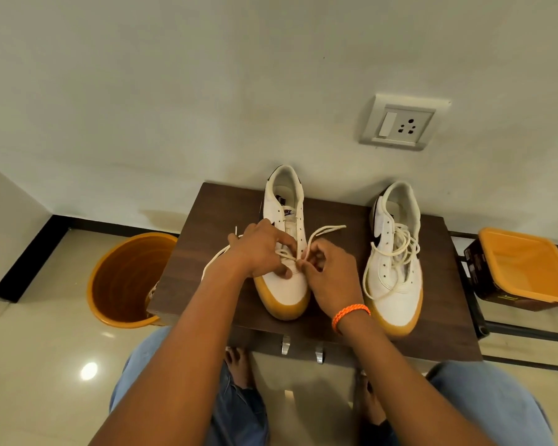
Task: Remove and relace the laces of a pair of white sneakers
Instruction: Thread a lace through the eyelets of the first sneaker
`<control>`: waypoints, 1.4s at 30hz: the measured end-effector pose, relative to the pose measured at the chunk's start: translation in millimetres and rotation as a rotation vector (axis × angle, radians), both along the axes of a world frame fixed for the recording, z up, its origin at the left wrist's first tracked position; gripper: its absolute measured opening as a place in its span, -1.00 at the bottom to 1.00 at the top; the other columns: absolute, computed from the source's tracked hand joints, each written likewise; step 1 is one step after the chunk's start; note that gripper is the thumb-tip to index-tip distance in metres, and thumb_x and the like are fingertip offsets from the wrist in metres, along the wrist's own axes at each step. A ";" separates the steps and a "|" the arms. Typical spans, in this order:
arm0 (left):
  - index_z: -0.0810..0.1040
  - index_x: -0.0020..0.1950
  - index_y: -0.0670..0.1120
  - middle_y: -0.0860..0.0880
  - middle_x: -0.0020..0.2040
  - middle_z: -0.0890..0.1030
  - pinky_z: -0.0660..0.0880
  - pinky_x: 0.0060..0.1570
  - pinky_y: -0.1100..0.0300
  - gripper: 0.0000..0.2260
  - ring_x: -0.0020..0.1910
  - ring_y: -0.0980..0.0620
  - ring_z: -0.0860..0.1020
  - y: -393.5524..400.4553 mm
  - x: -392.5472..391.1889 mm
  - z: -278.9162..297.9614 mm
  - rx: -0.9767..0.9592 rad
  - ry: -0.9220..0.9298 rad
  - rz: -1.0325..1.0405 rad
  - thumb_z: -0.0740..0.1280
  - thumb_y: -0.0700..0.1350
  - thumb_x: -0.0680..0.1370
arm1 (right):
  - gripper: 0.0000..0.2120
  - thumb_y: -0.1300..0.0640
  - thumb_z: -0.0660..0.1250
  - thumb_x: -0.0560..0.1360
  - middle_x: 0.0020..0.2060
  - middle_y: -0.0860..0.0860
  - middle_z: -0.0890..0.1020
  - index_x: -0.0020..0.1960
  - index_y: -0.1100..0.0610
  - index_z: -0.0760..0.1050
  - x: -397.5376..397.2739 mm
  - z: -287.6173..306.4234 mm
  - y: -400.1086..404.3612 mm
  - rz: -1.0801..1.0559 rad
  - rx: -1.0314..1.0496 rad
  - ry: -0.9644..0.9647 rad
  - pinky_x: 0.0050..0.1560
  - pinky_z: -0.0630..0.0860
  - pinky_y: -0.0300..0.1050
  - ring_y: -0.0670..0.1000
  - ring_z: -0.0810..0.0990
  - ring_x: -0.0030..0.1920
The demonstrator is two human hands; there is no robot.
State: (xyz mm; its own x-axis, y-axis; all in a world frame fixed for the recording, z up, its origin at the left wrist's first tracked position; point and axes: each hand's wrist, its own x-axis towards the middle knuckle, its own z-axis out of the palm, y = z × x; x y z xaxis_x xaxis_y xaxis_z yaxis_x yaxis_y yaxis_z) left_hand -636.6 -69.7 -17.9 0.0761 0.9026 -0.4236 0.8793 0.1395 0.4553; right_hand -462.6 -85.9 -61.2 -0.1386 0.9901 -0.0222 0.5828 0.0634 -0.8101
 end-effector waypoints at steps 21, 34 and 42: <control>0.61 0.28 0.25 0.04 0.18 0.35 0.26 0.44 -0.33 -0.52 0.41 -0.14 0.34 3.5 -3.3 -4.3 -0.012 -0.007 -0.008 0.65 0.10 0.40 | -0.84 0.02 0.55 0.49 -0.19 -0.07 0.67 -0.07 0.04 0.60 11.5 8.0 13.4 0.042 -0.072 -0.010 -0.11 0.68 0.04 -0.07 0.66 -0.16; 0.51 0.06 0.28 0.03 0.16 0.38 0.43 0.35 -0.28 -0.55 0.32 -0.12 0.39 5.0 -2.2 -9.0 -0.006 -0.026 -0.002 0.69 0.06 0.34 | -0.83 -0.04 0.55 0.49 -0.27 -0.11 0.65 -0.14 0.01 0.62 10.2 5.7 12.3 0.009 -0.046 -0.065 -0.20 0.57 -0.23 -0.11 0.62 -0.23; 0.58 0.27 0.22 0.04 0.19 0.38 0.42 0.37 -0.30 -0.47 0.35 -0.14 0.40 7.1 -1.7 -12.9 -0.023 -0.016 0.013 0.68 0.05 0.36 | -0.89 0.13 0.43 0.59 -0.19 -0.12 0.63 -0.10 -0.03 0.58 0.5 -2.0 11.2 -0.022 0.034 -0.047 -0.15 0.50 -0.22 -0.12 0.59 -0.13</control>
State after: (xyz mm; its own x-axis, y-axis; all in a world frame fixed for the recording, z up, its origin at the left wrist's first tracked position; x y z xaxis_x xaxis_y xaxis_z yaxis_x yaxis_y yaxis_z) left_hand -638.3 -62.6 -30.8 0.0712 0.8937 -0.4430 0.8701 0.1615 0.4656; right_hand -462.1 -74.7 -63.2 -0.1166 0.9932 0.0060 0.6217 0.0777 -0.7794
